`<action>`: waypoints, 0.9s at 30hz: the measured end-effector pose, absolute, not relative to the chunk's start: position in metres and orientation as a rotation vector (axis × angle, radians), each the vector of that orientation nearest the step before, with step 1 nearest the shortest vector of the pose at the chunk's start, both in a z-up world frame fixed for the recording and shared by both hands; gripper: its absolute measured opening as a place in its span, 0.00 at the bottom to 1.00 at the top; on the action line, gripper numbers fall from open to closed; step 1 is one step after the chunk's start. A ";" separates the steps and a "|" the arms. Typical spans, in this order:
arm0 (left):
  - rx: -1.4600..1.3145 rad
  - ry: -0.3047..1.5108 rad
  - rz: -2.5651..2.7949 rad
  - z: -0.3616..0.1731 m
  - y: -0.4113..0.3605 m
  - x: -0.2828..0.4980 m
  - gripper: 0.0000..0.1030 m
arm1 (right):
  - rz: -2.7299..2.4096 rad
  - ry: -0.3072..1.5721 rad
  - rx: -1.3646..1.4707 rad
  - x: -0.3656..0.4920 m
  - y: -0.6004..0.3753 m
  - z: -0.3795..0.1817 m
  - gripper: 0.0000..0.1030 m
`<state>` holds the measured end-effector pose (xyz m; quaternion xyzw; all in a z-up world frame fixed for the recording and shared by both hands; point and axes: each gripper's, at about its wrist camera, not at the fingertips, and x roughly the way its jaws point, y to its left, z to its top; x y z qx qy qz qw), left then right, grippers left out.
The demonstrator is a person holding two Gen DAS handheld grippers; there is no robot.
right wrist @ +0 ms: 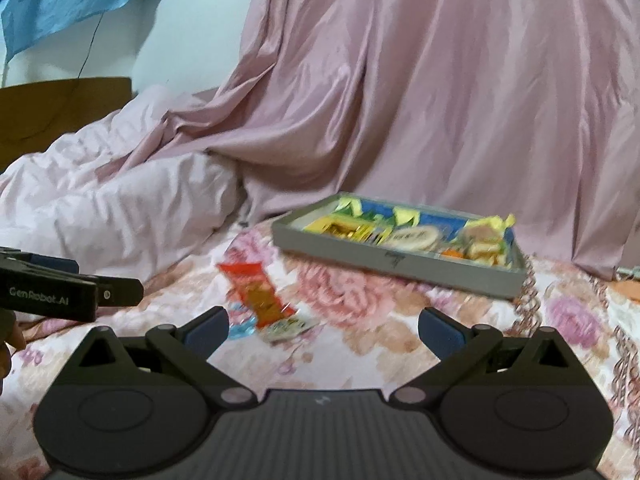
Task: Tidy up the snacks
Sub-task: 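Withdraw both tools from the tray back over the remaining snacks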
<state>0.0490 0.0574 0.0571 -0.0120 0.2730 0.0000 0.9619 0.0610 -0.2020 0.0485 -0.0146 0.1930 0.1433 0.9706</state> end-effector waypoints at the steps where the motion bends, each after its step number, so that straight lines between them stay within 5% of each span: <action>1: -0.019 0.569 0.003 0.054 0.059 0.047 0.99 | 0.295 0.400 -0.031 0.059 -0.199 0.045 1.00; 27: 0.027 0.698 0.064 0.004 0.078 0.080 0.99 | 0.380 0.648 -0.082 0.112 -0.169 -0.006 1.00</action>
